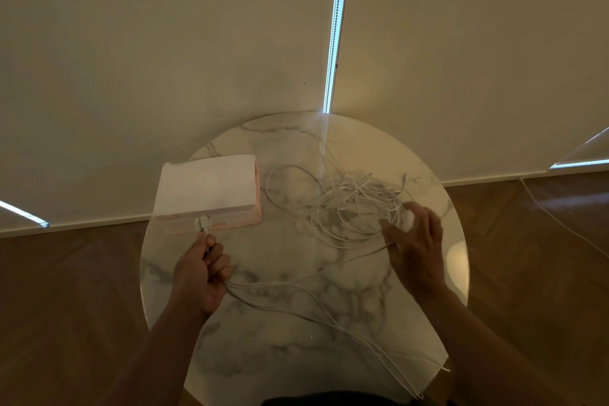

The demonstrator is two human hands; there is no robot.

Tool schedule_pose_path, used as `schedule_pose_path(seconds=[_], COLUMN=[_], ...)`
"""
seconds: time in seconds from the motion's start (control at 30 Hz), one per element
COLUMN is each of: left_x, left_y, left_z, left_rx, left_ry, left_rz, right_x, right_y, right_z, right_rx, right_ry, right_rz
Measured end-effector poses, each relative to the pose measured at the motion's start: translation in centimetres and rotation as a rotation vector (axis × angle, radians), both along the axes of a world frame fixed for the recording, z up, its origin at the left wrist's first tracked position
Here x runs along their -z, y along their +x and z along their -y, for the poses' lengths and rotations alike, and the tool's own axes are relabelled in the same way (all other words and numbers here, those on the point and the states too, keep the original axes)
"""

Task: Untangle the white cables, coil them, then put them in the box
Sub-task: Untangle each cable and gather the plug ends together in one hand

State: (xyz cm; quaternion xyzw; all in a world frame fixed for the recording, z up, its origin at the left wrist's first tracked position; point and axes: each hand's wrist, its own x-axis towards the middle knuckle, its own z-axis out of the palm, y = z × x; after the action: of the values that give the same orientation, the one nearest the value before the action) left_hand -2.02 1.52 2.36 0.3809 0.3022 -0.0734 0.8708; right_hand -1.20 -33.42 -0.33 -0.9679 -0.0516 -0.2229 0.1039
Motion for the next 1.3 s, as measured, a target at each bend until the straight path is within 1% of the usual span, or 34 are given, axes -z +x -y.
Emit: schedule_pose_path(seconds=[0.03, 0.07, 0.1, 0.13, 0.17, 0.2, 0.23, 0.27, 0.3, 0.33, 0.37, 0.4, 0.43, 0.47, 0.5, 0.53, 0.6, 0.67, 0.77, 0.83, 0.87, 0.9, 0.93, 0.97, 1.07, 1.1, 1.13, 1.17, 1.23, 1.3], left_x=[0.0, 0.1, 0.1, 0.2, 0.3, 0.3, 0.4, 0.4, 0.4, 0.4, 0.5, 0.6, 0.6, 0.7, 0.8, 0.7, 0.6, 0.6, 0.8, 0.8, 0.8, 0.7, 0.6, 0.4, 0.0, -0.1, -0.1, -0.1, -0.1, -0.1], left_y=[0.0, -0.1, -0.1, -0.1, -0.1, -0.1, -0.1, -0.1, -0.1, -0.2, -0.3, -0.4, -0.5, -0.5, -0.6, -0.6, -0.8, -0.9, -1.0, -0.9, -0.9, -0.9, -0.9, -0.9, -1.0, -1.0, -1.1, -1.1, -1.2, -1.1], left_z=[0.1, 0.1, 0.0, -0.1, -0.2, -0.3, -0.4, -0.5, -0.5, -0.6, -0.7, -0.8, -1.0, -1.1, -1.2, -1.3, -1.3, -1.1, -0.5, -0.2, -0.1, 0.0, 0.2, 0.3, 0.9, 1.1, 1.3, 1.4, 1.6, 1.7], left_rx=[0.001, 0.002, 0.002, 0.003, 0.003, 0.003, 0.005, 0.008, 0.009, 0.009, 0.009, 0.01, 0.011, 0.014, 0.017, 0.022, 0.034, 0.049, 0.074, 0.083, 0.084, 0.083, 0.085, 0.091, 0.121, 0.128, 0.132, 0.135, 0.137, 0.137], left_ry=[-0.001, 0.0, -0.001, -0.005, -0.007, -0.006, -0.002, 0.0, 0.0, -0.001, -0.004, -0.008, -0.007, 0.0, 0.011, 0.022, 0.045, 0.071, 0.102, 0.113, 0.113, 0.112, 0.112, 0.115, 0.137, 0.141, 0.143, 0.143, 0.144, 0.144], left_rz=[-0.003, -0.005, -0.005, -0.003, -0.002, -0.001, -0.001, 0.0, 0.002, 0.003, 0.003, 0.005, 0.005, 0.004, 0.0, -0.003, -0.008, -0.016, -0.025, -0.03, -0.029, -0.027, -0.023, -0.019, -0.008, -0.008, -0.009, -0.008, -0.004, 0.0], right_x=[-0.4, -0.7, -0.9, -1.0, -1.2, -1.6, -2.2, -2.8, -3.3, -3.9, -4.4, -4.7, -4.7, -4.3, -4.0, -3.8, -4.7, -7.0, -11.1, -13.4, -14.2, -14.8, -15.1, -15.1, -13.9, -13.7, -13.6, -13.9, -15.3, -16.5], right_y=[0.4, 0.8, 1.2, 1.6, 1.9, 2.1, 2.2, 2.4, 2.7, 3.2, 3.8, 4.5, 5.3, 5.9, 6.6, 7.1, 8.0, 8.9, 10.6, 11.7, 12.2, 12.7, 13.1, 13.2, 13.1, 13.0, 12.9, 12.9, 13.0, 13.3], right_z=[0.0, 0.1, 0.2, 0.2, 0.1, -0.2, -0.4, -0.5, -0.3, 0.1, 0.4, 0.8, 1.1, 1.3, 1.5, 1.5, 1.0, -0.2, -2.0, -2.6, -2.8, -2.8, -2.9, -3.0, -3.6, -3.8, -4.1, -4.1, -4.1, -3.9], right_rx=[0.015, 0.045, 0.089, 0.142, 0.184, 0.198, 0.181, 0.147, 0.116, 0.134, 0.185, 0.273, 0.363, 0.434, 0.472, 0.47, 0.34, 0.167, -0.158, -0.417, -0.503, -0.538, -0.521, -0.457, -0.232, -0.212, -0.232, -0.288, -0.453, -0.563], right_ry=[0.031, 0.1, 0.227, 0.409, 0.663, 1.01, 1.411, 1.786, 2.075, 2.27, 2.376, 2.393, 2.343, 2.237, 2.087, 1.952, 1.811, 1.817, 1.989, 2.064, 2.089, 2.106, 2.106, 2.084, 1.866, 1.825, 1.832, 1.874, 1.962, 1.988], right_rz=[0.041, 0.042, -0.013, -0.115, -0.253, -0.378, -0.454, -0.485, -0.468, -0.434, -0.41, -0.397, -0.421, -0.483, -0.583, -0.688, -0.844, -0.839, -0.771, -0.684, -0.626, -0.591, -0.595, -0.638, -0.857, -0.873, -0.836, -0.757, -0.581, -0.495])
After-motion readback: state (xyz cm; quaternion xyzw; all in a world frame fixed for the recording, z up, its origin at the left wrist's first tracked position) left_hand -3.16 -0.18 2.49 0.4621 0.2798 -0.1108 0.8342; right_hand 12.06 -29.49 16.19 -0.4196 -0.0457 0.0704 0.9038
